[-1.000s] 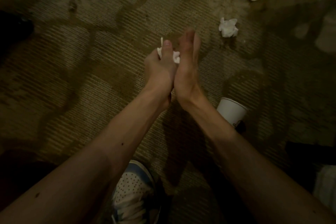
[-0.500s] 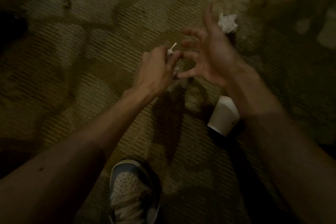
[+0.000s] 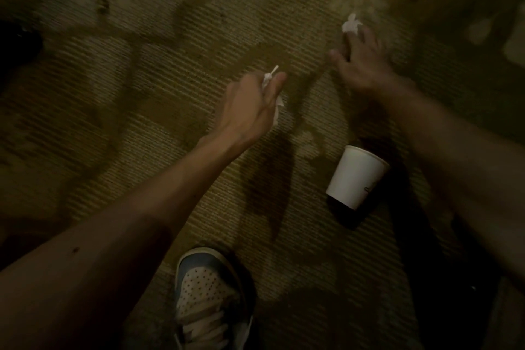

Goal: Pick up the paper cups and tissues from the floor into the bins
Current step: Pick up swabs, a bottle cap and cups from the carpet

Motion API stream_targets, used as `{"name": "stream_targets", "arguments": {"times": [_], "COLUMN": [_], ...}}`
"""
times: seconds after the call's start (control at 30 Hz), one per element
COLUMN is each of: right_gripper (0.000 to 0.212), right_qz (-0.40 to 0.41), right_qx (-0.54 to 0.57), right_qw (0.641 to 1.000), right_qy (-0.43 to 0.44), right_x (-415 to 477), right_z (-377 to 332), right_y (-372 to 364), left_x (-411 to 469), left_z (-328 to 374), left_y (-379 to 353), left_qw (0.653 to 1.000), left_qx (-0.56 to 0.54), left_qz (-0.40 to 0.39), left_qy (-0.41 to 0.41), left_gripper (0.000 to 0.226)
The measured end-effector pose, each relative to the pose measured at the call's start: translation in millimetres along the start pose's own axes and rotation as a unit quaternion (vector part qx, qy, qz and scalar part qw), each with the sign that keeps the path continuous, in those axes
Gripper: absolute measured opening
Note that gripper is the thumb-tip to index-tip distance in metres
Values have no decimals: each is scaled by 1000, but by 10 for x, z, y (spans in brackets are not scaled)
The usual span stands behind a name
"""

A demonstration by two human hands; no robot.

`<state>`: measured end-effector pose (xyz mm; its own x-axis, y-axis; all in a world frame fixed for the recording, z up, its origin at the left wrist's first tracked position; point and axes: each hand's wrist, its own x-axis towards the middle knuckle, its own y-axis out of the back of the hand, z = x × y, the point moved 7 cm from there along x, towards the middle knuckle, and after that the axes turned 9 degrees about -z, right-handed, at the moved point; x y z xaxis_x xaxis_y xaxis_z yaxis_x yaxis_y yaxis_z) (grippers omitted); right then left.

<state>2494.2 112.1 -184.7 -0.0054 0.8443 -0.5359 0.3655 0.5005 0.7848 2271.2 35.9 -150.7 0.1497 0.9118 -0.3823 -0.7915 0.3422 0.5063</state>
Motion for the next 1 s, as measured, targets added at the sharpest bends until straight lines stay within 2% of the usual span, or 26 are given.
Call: {"name": "stream_targets", "arguments": {"times": [0.1, 0.17, 0.23, 0.33, 0.4, 0.53, 0.7, 0.8, 0.83, 0.9, 0.93, 1.0], "right_gripper": [52, 46, 48, 60, 65, 67, 62, 58, 57, 64, 71, 81], "right_qz": [52, 54, -19, -177, -246, -308, -392, -437, -438, -417, -416, -440], "right_qx": [55, 172, 307, 425, 472, 486, 414, 317, 263, 86, -15, -166], "right_qw": [997, 983, 950, 885, 842, 810, 816, 838, 856, 903, 908, 882], "right_qy": [26, 42, 51, 71, 90, 113, 93, 81, 76, 60, 39, -26], "right_x": [-2, -103, -244, -474, -601, -742, -798, -818, -803, -735, -714, -740], "right_z": [-69, -172, -335, -617, -729, -780, -661, -575, -529, -394, -309, -130], "right_y": [133, 126, -3, -241, -319, -315, -404, -444, -430, -372, -361, -421], "left_x": [5, 2, -12, -29, -43, -78, -179, -236, -259, -313, -337, -370], "left_z": [46, 63, 74, 78, 67, 26, -30, -76, -93, -116, -125, -142], "left_y": [-25, -36, -21, 51, 85, 24, -180, -367, -432, -551, -600, -664], "left_qw": [1000, 999, 998, 998, 997, 999, 996, 992, 990, 988, 987, 987], "left_qx": [-18, -45, -63, -39, -21, -24, -39, -26, -19, -20, -22, -25], "left_qz": [3, 7, 21, 55, 66, 23, -58, -119, -134, -154, -160, -161], "left_qy": [-10, -11, -12, -19, -21, -20, -47, -31, -25, -20, -19, -11], "left_gripper": [42, 39, 36, 38, 37, 46, 35, 36, 36, 36, 36, 37]}}
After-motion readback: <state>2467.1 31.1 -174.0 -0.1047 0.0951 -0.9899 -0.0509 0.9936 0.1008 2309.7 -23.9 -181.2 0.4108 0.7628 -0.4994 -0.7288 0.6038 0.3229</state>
